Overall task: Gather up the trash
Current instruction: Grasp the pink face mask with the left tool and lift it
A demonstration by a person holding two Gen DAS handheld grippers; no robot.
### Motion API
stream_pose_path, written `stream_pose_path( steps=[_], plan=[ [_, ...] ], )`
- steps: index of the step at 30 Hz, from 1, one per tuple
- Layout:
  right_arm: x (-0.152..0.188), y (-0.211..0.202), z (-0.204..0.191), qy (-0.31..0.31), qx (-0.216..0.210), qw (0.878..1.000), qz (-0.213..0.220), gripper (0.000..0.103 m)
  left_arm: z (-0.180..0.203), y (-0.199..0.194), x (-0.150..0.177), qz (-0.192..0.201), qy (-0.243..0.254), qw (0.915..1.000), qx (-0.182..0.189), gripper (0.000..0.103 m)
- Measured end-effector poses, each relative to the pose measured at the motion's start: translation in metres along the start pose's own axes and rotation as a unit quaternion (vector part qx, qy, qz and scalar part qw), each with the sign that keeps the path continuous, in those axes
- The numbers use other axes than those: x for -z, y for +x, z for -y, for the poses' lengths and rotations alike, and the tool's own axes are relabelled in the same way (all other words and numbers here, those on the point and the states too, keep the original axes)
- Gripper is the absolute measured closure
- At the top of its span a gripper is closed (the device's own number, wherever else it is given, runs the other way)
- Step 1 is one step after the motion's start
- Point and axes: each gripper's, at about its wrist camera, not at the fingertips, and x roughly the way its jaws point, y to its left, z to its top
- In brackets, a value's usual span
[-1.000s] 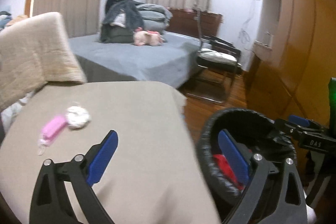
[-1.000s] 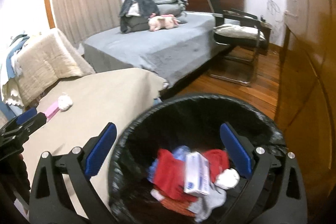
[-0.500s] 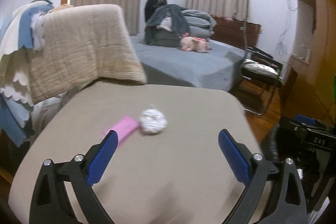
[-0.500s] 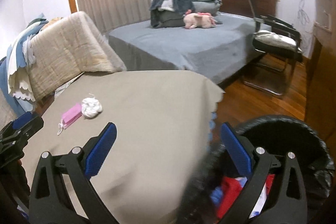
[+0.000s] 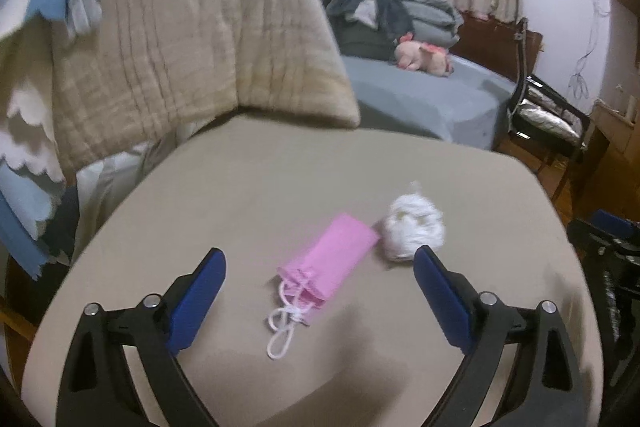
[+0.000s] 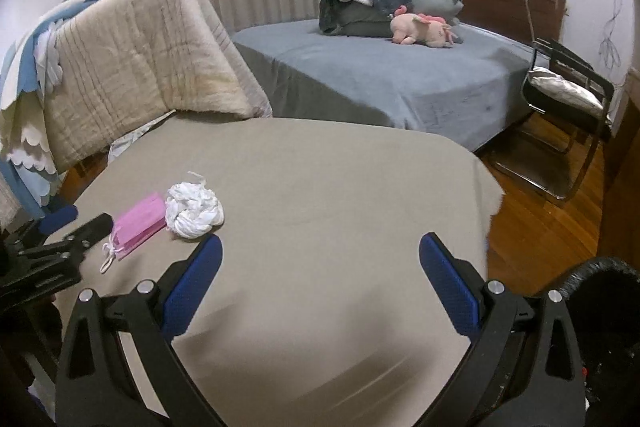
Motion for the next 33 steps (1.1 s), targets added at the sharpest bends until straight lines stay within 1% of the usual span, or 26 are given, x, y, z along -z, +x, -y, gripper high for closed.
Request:
stream_pose_path(
  steps=[2,6,8,11,12,13,14,16,17,18,19,22,25,27,29,33],
  plan=[
    [-0.002,0.009,-0.005,-0.003,-0.001,1.0,-0.005,0.007,-0.005,0.013,0.001,-0.017,-0.005,0.9998,0.006,0.015],
    [-0.006,0.023,-0.015,-0.013,-0.003,1.0,-0.011,0.007,-0.01,0.03,0.004,-0.036,-0.007,0.9993,0.01,0.016],
    [-0.007,0.028,-0.019,-0.017,-0.002,1.0,-0.014,0.007,-0.011,0.038,0.003,-0.049,-0.01,0.9986,0.018,0.018],
    [-0.009,0.036,-0.023,-0.02,-0.002,1.0,-0.017,0.007,-0.013,0.049,0.002,-0.072,-0.018,0.9967,0.031,0.027],
    [-0.01,0.038,-0.025,-0.021,-0.002,1.0,-0.018,0.007,-0.013,0.052,0.002,-0.079,-0.02,0.996,0.037,0.037],
    [-0.011,0.039,-0.025,-0.022,-0.002,1.0,-0.018,0.007,-0.013,0.054,0.003,-0.084,-0.019,0.9955,0.041,0.042],
    [-0.011,0.041,-0.027,-0.023,-0.003,1.0,-0.019,0.007,-0.013,0.055,0.003,-0.084,-0.018,0.9954,0.042,0.044],
    [-0.013,0.045,-0.031,-0.026,-0.004,0.999,-0.022,0.007,-0.013,0.055,0.002,-0.085,-0.017,0.9948,0.055,0.07],
    [-0.013,0.046,-0.033,-0.026,-0.006,0.999,-0.022,0.007,-0.014,0.055,0.002,-0.084,-0.017,0.9948,0.055,0.075],
    [-0.014,0.048,-0.035,-0.027,-0.007,0.999,-0.024,0.007,-0.014,0.055,0.003,-0.083,-0.018,0.9947,0.059,0.083],
    [-0.015,0.049,-0.037,-0.028,-0.008,0.999,-0.024,0.007,-0.015,0.054,0.003,-0.08,-0.019,0.9947,0.061,0.089],
    [-0.015,0.055,-0.044,-0.031,-0.015,0.999,-0.028,0.007,-0.016,0.046,0.002,-0.064,-0.023,0.9962,0.055,0.092],
    [-0.016,0.062,-0.054,-0.03,-0.024,0.999,-0.032,0.007,-0.021,0.037,-0.002,-0.048,-0.026,0.9978,0.038,0.092],
    [-0.018,0.067,-0.061,-0.03,-0.031,0.998,-0.036,0.007,-0.027,0.036,-0.004,-0.046,-0.033,0.9979,0.029,0.092],
    [-0.019,0.072,-0.071,-0.034,-0.038,0.998,-0.038,0.007,-0.035,0.035,-0.005,-0.045,-0.039,0.9982,0.012,0.092],
    [-0.022,0.082,-0.088,-0.042,-0.044,0.997,-0.042,0.007,-0.052,0.036,-0.003,-0.049,-0.052,0.9974,-0.005,0.092]
  ],
)
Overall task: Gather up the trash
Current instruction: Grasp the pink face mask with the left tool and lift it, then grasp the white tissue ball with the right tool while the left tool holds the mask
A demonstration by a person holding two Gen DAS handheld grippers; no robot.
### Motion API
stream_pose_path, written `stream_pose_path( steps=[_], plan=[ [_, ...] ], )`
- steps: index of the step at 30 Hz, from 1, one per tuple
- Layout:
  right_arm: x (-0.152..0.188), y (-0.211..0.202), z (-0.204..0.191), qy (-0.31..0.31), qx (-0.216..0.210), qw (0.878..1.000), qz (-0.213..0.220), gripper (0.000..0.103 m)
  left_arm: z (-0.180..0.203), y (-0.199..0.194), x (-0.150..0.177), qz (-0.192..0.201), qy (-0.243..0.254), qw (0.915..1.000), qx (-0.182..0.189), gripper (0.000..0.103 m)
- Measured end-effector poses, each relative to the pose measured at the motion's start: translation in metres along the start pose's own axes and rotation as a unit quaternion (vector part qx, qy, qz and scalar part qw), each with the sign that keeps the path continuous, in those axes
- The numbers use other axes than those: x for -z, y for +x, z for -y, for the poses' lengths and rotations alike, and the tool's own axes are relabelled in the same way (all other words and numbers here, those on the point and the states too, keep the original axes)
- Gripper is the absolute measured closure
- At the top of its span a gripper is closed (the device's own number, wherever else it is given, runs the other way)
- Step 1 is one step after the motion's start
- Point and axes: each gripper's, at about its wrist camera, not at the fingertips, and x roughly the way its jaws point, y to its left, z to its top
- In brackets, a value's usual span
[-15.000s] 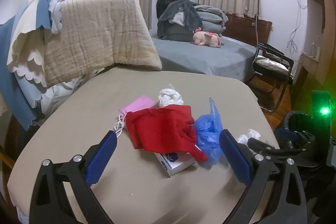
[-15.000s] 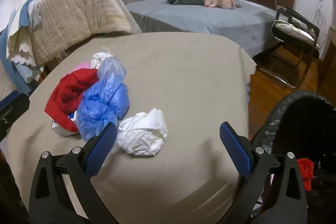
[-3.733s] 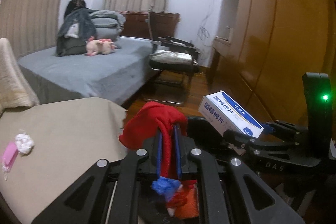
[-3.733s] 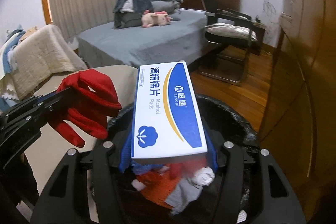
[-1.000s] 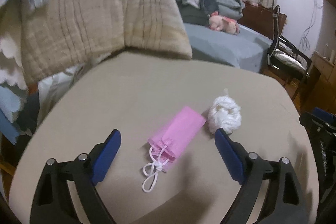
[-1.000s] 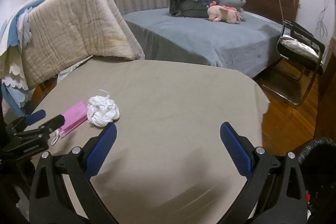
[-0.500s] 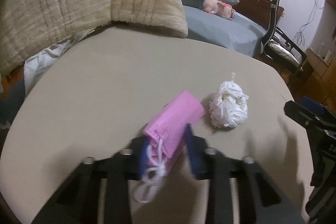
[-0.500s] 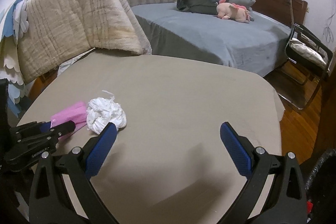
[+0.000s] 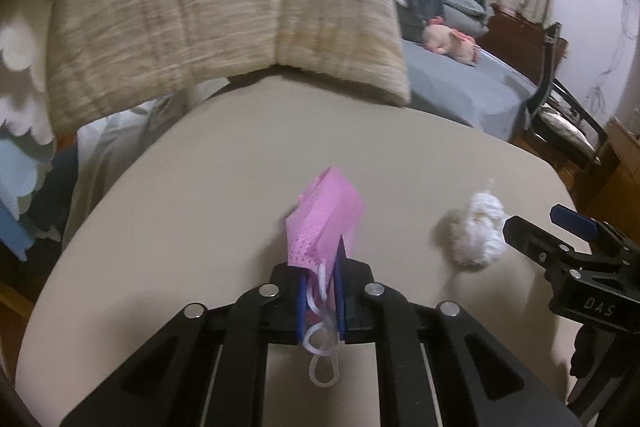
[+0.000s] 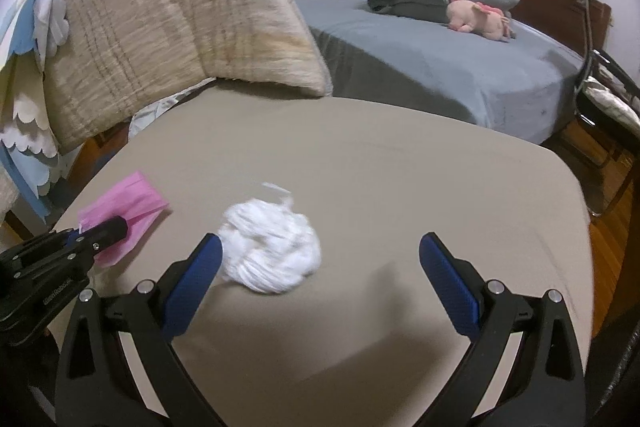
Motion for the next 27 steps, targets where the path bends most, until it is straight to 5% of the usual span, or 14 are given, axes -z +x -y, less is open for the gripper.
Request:
stream_pose_path(
  steps=[16,18,21,23,27],
  plan=[
    [-0.001,0.034,-0.016,-0.01,0.007,0.999,-0.04,0.008,-0.019,0.005,0.006,-0.008,-0.009,0.9998,-0.017,0.092],
    [-0.001,0.035,-0.017,-0.012,0.003,0.999,-0.041,0.021,-0.02,0.007,0.005,-0.01,-0.01,0.9997,-0.018,0.092],
    [-0.001,0.037,-0.02,-0.016,-0.008,0.999,-0.05,0.027,-0.02,0.008,0.004,-0.011,-0.012,0.9997,-0.018,0.092],
    [0.0,0.038,-0.021,-0.017,-0.017,0.998,-0.055,0.043,-0.021,0.008,0.004,-0.011,-0.011,0.9997,-0.019,0.092],
    [0.001,0.035,-0.026,-0.026,-0.033,0.997,-0.058,0.055,-0.02,0.007,0.004,-0.01,-0.007,0.9997,-0.02,0.092]
  ],
)
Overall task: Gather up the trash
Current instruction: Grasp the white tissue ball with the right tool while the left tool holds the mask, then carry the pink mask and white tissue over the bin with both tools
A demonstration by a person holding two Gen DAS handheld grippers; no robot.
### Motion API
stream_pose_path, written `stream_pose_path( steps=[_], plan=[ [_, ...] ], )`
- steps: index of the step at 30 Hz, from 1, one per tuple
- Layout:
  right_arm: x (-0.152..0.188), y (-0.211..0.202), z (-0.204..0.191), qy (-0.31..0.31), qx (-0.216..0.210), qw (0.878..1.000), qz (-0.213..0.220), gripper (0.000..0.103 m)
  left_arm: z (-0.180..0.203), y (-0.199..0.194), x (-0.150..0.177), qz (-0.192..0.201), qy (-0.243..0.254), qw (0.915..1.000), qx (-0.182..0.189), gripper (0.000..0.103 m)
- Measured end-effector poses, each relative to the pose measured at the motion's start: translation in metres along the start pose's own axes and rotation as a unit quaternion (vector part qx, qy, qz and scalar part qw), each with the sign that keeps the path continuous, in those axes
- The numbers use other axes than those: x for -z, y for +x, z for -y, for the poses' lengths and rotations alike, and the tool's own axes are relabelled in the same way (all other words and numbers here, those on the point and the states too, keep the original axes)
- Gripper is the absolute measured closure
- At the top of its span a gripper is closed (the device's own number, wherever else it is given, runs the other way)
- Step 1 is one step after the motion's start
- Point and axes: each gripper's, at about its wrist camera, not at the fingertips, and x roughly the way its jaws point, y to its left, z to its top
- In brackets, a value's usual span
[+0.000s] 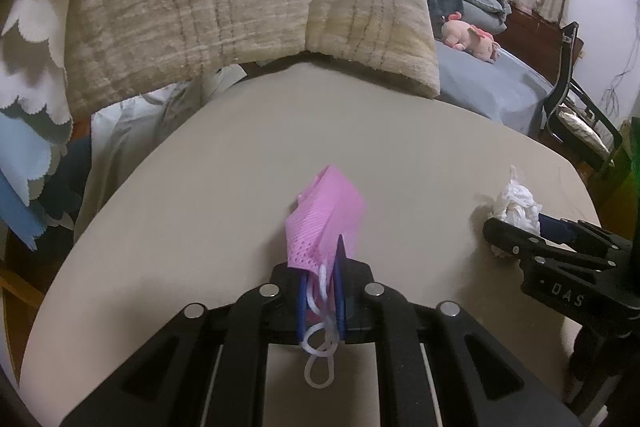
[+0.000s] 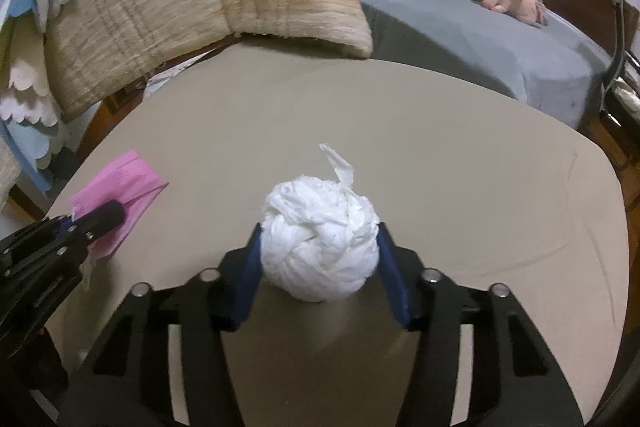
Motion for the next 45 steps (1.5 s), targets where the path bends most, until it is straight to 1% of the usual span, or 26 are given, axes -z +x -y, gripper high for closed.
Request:
stream_pose_path(
  steps=[6,12,17,26,31,39,45],
  plan=[
    [0.003,-0.026,0.006,0.011,-0.014,1.0,0.018,0.055,0.007,-0.017,0.004,0.01,0.003,0.9999,0.0,0.092],
    [0.01,-0.059,0.017,0.021,-0.018,0.999,0.032,0.055,0.03,-0.043,0.008,0.028,0.016,0.9994,0.01,0.092],
    [0.025,-0.089,0.026,0.03,-0.025,0.998,0.041,0.055,0.054,-0.067,0.012,0.041,0.023,0.9986,0.023,0.092],
    [0.05,-0.148,0.042,0.026,-0.017,0.998,0.062,0.055,0.086,-0.112,0.017,0.065,0.034,0.9965,0.04,0.092],
    [0.066,-0.184,0.055,0.034,-0.011,0.997,0.071,0.055,0.109,-0.137,0.023,0.077,0.052,0.9943,0.053,0.092],
    [0.093,-0.238,0.072,0.042,-0.004,0.995,0.09,0.055,0.141,-0.169,0.038,0.078,0.068,0.9911,0.084,0.092],
    [0.108,-0.27,0.082,0.055,0.001,0.993,0.105,0.055,0.166,-0.193,0.048,0.08,0.082,0.9875,0.109,0.092]
  ],
)
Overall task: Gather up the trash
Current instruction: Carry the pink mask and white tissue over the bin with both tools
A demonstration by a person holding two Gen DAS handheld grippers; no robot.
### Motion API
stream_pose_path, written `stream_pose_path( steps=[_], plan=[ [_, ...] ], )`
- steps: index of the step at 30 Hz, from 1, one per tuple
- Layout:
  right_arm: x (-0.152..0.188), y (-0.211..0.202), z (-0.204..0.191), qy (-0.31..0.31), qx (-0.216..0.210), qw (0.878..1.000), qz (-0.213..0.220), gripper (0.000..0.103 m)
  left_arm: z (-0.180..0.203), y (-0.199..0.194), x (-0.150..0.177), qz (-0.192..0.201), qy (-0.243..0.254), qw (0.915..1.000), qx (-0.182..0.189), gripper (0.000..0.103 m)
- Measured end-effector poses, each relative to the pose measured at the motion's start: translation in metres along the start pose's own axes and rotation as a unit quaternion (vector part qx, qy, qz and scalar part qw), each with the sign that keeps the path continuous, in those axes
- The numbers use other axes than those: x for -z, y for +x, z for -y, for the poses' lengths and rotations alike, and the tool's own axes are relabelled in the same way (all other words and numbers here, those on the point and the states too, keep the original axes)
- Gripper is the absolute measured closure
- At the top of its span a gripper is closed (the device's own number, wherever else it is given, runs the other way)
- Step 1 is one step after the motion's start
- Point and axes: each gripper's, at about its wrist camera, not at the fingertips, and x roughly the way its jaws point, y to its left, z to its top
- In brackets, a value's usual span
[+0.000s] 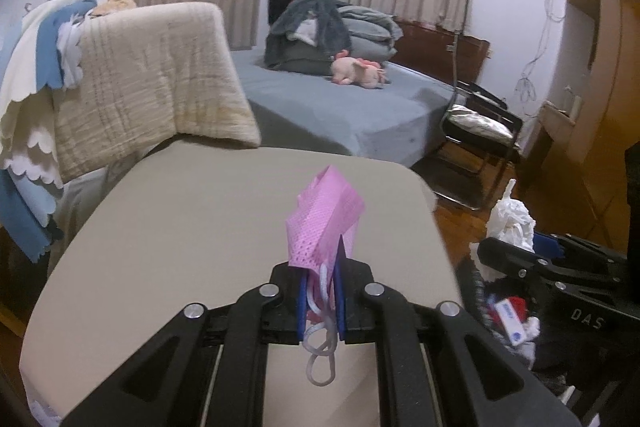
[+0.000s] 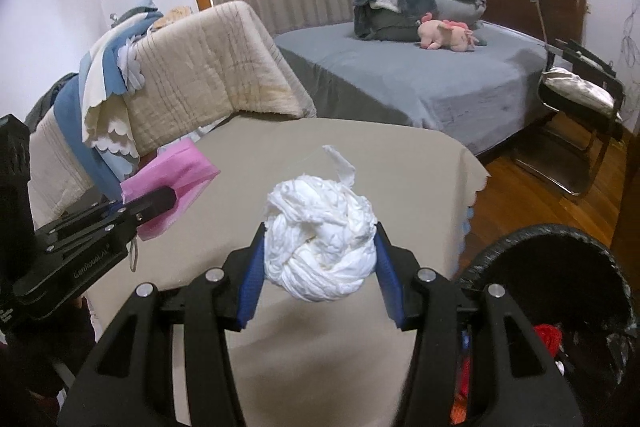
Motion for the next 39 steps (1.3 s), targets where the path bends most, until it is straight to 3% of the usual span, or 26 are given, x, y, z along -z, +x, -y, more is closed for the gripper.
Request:
stream_pose_path(
  steps=[18,39],
  plan=[
    [0.018,-0.083,0.046,0.027,0.045,0.997,0.052,0.055,0.082,-0.037,-0.003,0.026,0.051,0.9967,0.057,0.092],
    [0.052,-0.14,0.111,0.075,0.12,0.987,0.076,0.055,0.166,-0.034,0.005,0.022,0.103,0.9854,0.134,0.092]
  ],
)
